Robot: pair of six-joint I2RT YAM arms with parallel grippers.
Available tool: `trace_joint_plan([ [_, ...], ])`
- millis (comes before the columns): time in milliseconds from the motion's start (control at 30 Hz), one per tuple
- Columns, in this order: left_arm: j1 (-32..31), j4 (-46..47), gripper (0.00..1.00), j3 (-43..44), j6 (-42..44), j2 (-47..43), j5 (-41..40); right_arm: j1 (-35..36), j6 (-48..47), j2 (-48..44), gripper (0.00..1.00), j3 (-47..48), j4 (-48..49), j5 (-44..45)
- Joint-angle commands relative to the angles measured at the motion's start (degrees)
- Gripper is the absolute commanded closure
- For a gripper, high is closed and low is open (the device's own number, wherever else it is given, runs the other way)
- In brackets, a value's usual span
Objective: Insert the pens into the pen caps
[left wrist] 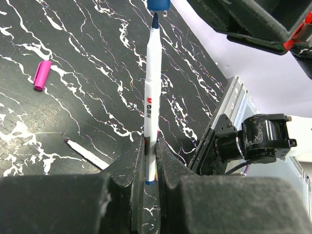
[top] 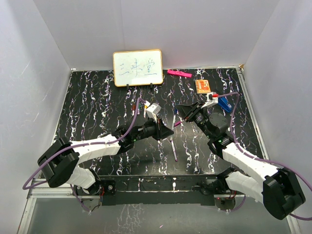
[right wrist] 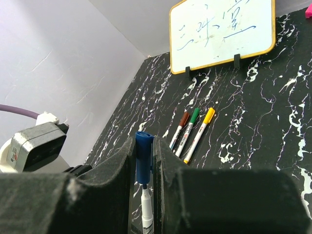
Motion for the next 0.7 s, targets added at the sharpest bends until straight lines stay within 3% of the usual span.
trace_joint_plan([
  [0,0.02,1.36,1.0,1.49,0.24,-1.13,-0.71,0.7,-0.03,-0.35,1.0,-0.32,2.12,-0.67],
  [667,0.01,0.79,1.0,1.4,0.92,-4.59,-3.58,1.63,-1.35,-0.81,1.0,-1.69,-1.04,-2.16],
])
